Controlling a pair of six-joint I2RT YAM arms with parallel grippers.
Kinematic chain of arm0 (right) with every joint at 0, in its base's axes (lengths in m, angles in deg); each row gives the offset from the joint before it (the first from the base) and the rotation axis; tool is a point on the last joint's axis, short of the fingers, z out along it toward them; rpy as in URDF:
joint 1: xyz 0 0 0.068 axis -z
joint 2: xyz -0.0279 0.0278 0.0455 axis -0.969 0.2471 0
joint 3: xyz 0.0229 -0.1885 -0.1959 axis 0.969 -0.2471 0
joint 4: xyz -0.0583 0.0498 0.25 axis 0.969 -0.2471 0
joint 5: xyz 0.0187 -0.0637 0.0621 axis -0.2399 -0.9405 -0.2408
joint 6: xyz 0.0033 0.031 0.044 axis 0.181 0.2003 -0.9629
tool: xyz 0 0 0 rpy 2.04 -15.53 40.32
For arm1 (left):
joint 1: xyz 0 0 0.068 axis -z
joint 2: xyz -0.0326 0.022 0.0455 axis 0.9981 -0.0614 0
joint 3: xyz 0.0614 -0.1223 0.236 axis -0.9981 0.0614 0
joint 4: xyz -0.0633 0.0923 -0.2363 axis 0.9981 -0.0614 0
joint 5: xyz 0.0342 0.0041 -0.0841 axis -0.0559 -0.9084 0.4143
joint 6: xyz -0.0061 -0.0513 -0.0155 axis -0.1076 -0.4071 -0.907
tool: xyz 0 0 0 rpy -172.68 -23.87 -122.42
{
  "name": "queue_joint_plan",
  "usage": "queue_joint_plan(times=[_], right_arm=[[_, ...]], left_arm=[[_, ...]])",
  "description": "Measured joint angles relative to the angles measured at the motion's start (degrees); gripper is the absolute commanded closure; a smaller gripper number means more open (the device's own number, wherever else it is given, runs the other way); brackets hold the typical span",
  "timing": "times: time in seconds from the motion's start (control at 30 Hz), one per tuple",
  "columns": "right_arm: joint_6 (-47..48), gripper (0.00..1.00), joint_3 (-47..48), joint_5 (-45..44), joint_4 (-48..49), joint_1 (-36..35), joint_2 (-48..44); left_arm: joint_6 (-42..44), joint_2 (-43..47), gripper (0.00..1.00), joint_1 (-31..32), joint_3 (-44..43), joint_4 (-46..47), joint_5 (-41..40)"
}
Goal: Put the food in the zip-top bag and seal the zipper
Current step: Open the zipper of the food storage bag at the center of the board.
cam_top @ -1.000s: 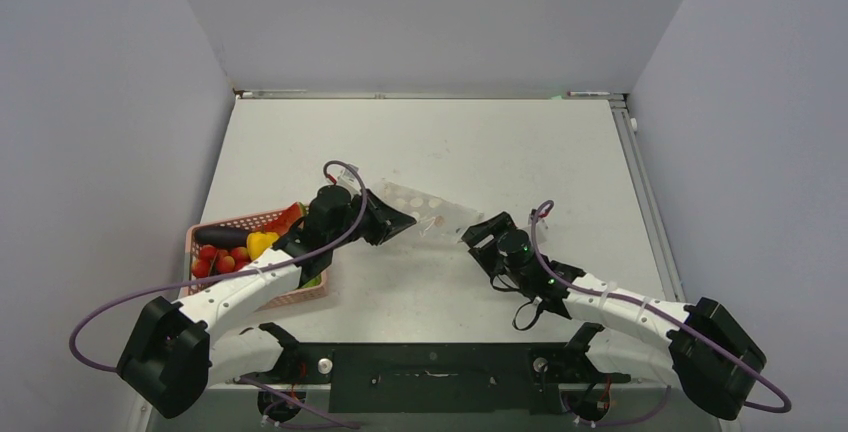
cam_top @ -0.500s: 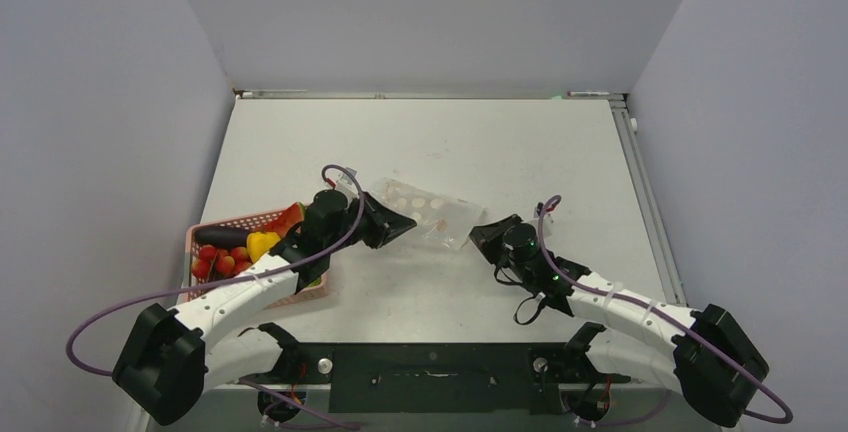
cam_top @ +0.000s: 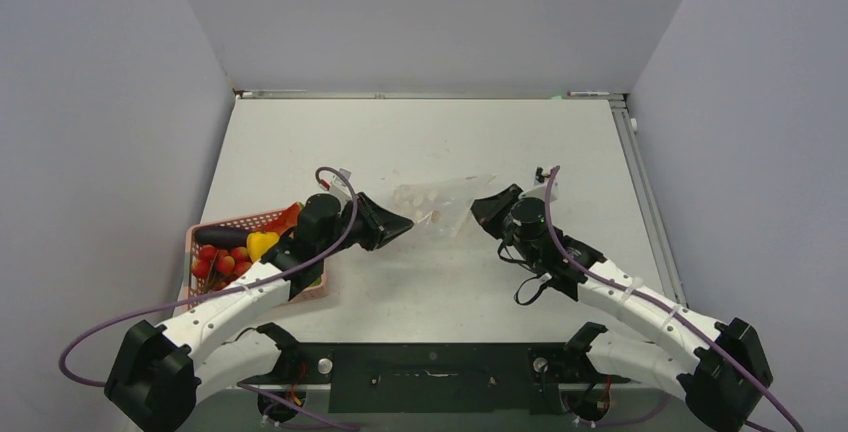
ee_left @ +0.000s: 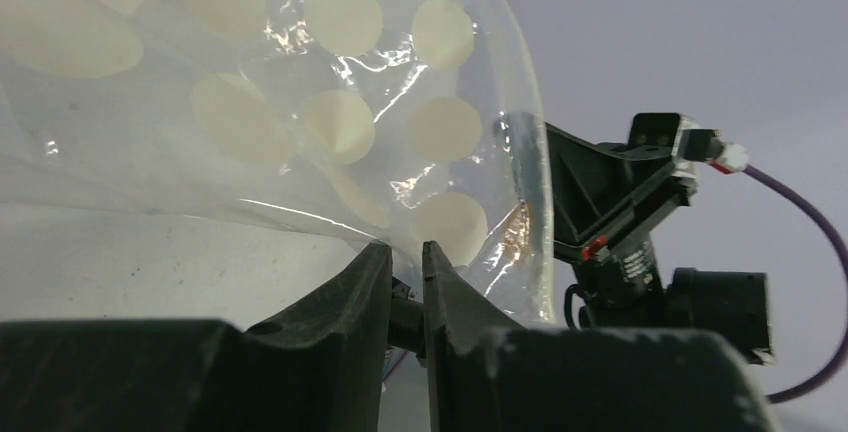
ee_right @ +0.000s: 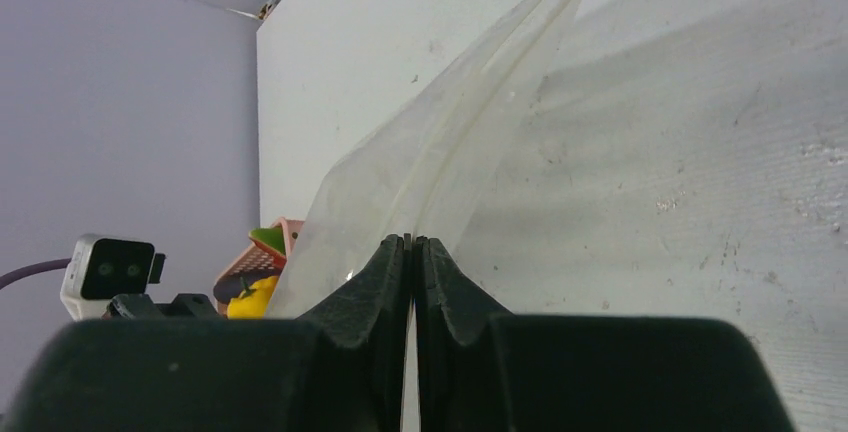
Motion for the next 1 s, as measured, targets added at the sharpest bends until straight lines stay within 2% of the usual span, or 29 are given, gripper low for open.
queue_joint_plan(times=[0.1, 0.33, 0.5, 0.6, 0.63, 0.77, 1.0], right_arm=[[5.88, 0.95, 4.00, -0.22, -3.08, 0.00, 0.39], [20.48, 0.95, 15.02, -0.46, -11.61, 0.00, 4.76], [28.50, 0.95, 19.56, -0.46, -16.92, -0.04, 6.47], [33.05, 0.95, 22.40, -0.48, -20.35, -0.20, 7.54], [34.53, 0.95, 23.47, -0.50, -21.46, -0.37, 8.00], [39.76, 0.95, 28.37, -1.46, -25.42, -1.90, 10.16], [47.65, 0.95, 35.91, -5.25, -30.77, -7.32, 12.63]], left_arm=[[0.57, 0.17, 0.73, -0.13, 0.00, -1.07, 0.00], [4.98, 0.17, 0.43, -2.45, -2.82, -7.74, 0.02], [10.05, 0.17, 0.30, -4.09, -7.93, -12.57, 0.02], [13.29, 0.17, 0.26, -4.52, -10.73, -15.15, 0.02], [14.34, 0.17, 0.19, -4.59, -11.65, -16.06, 0.07], [19.21, -0.17, 0.02, -4.59, -15.50, -18.95, 0.90], [26.40, -1.75, 0.04, -4.70, -23.04, -23.17, 3.67]])
